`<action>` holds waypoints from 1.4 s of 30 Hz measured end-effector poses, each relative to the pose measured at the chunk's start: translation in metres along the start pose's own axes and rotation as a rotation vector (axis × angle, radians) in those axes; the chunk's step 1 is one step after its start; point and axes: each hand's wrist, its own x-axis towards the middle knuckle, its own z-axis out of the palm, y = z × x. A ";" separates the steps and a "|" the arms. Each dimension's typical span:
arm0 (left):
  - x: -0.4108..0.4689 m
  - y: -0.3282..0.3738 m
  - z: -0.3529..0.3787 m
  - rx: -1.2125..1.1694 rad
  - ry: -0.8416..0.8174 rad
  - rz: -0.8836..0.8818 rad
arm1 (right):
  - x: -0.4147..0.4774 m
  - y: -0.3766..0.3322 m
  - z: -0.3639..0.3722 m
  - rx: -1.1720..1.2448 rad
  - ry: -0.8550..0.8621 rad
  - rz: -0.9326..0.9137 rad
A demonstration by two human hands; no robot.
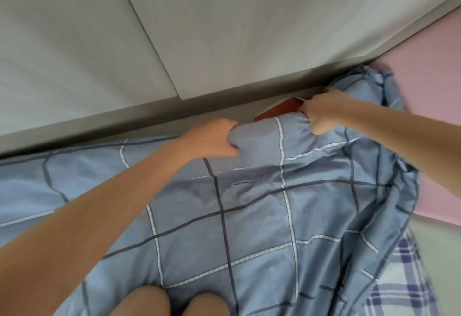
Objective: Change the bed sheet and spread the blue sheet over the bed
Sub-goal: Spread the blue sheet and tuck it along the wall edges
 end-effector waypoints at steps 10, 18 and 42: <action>-0.032 -0.095 0.051 0.503 0.494 -0.052 | 0.091 -0.009 0.025 0.318 0.173 0.312; -0.039 -0.130 0.076 0.444 0.293 -0.341 | 0.046 -0.064 0.080 0.297 0.995 0.036; -0.063 -0.065 0.144 0.378 0.297 -0.253 | 0.059 0.028 0.061 0.342 0.728 0.161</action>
